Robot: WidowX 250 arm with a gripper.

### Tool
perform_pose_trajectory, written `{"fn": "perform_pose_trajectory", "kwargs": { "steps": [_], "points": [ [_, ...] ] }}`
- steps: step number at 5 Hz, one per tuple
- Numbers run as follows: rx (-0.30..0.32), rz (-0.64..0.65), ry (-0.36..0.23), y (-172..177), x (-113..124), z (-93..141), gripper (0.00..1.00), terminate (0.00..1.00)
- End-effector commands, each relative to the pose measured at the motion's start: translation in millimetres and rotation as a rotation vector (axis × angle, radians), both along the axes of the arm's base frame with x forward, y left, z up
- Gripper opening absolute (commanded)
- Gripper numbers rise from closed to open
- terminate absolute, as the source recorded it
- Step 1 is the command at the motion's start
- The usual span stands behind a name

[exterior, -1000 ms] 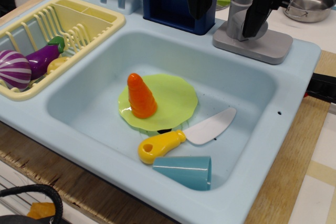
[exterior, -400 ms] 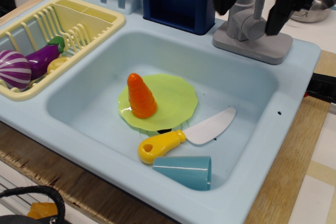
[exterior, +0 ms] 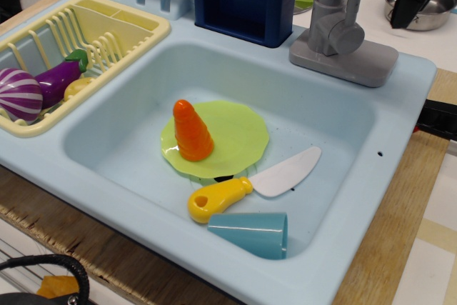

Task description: Turn lever vertical to-front

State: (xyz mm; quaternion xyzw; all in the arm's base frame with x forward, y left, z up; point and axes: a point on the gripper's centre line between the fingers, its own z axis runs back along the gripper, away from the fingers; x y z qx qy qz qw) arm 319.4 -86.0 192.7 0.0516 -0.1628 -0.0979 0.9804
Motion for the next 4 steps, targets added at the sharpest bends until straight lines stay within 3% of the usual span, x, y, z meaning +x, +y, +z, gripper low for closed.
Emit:
{"fn": "perform_pose_trajectory", "kwargs": {
  "steps": [1, 4],
  "points": [
    [0.0, 0.028, -0.041, 5.1, 6.2, 5.7, 0.0, 0.0],
    [0.018, 0.076, -0.034, 13.9, -4.1, 6.2, 0.0, 0.0]
  ]
}}
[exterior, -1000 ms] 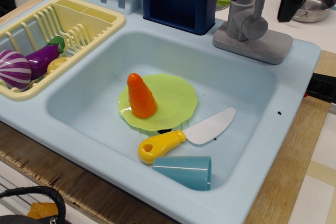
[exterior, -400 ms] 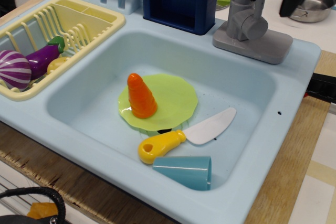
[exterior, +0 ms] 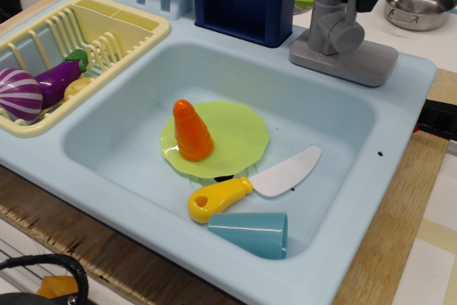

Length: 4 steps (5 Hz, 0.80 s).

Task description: Turn lever vertical to-front

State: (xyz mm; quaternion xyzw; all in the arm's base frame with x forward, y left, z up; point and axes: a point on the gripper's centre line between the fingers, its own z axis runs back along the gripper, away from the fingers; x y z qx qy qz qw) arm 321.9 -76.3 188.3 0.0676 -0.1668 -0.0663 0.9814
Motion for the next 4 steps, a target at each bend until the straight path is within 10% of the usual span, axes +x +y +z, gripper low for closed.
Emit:
{"fn": "perform_pose_trajectory", "kwargs": {
  "steps": [1, 4],
  "points": [
    [-0.023, 0.047, 0.002, 10.6, -17.9, 4.6, 0.0, 0.0],
    [-0.112, 0.16, 0.131, 35.6, -49.4, -24.7, 0.0, 0.0]
  ]
}}
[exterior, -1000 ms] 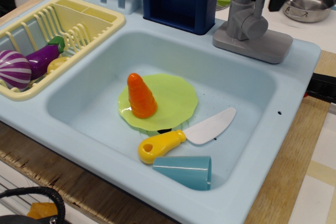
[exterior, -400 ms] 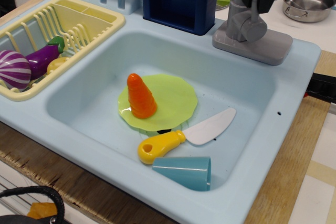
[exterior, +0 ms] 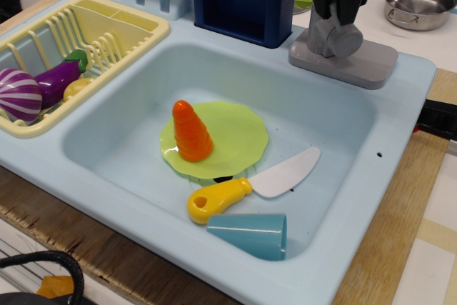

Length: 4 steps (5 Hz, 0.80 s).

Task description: Turn lever vertical to-front

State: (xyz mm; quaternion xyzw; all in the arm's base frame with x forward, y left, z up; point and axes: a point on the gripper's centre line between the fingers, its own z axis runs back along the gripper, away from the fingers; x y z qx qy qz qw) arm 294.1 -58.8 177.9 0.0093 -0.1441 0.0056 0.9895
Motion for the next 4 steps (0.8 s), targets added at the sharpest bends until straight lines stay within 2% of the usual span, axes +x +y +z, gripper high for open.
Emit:
{"fn": "perform_pose_trajectory", "kwargs": {
  "steps": [1, 4],
  "points": [
    [-0.011, 0.057, 0.106, 23.1, -30.8, -22.6, 0.0, 0.0],
    [-0.08, 0.107, 0.15, 29.5, -57.9, -41.0, 0.0, 0.0]
  ]
}}
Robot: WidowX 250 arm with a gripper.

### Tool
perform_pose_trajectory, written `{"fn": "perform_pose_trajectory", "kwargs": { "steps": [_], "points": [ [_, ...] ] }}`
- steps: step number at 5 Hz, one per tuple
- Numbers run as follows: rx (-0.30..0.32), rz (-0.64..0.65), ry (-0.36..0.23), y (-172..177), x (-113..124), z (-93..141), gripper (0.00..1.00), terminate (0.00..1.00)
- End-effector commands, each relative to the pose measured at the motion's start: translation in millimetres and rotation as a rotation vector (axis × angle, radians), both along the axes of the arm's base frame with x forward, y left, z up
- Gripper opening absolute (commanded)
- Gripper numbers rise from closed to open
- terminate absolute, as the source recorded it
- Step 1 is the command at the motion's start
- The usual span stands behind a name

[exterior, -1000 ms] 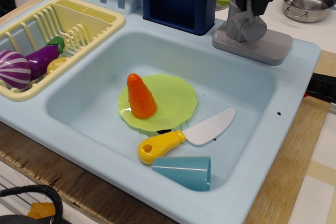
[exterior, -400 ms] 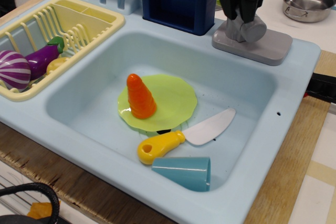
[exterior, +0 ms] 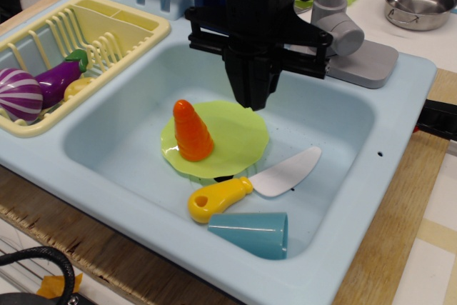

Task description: Turn lever vertical to-front

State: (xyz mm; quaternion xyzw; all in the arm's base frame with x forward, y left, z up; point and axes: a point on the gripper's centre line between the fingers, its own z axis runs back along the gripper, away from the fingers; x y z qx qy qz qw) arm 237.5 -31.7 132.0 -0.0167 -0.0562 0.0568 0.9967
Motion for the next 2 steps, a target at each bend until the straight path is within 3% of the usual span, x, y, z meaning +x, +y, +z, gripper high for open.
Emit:
{"fn": "perform_pose_trajectory", "kwargs": {
  "steps": [1, 2],
  "points": [
    [-0.022, 0.031, 0.009, 3.4, -4.0, 2.5, 0.0, 0.0],
    [-0.022, 0.031, 0.009, 3.4, -4.0, 2.5, 1.0, 1.0]
  ]
}}
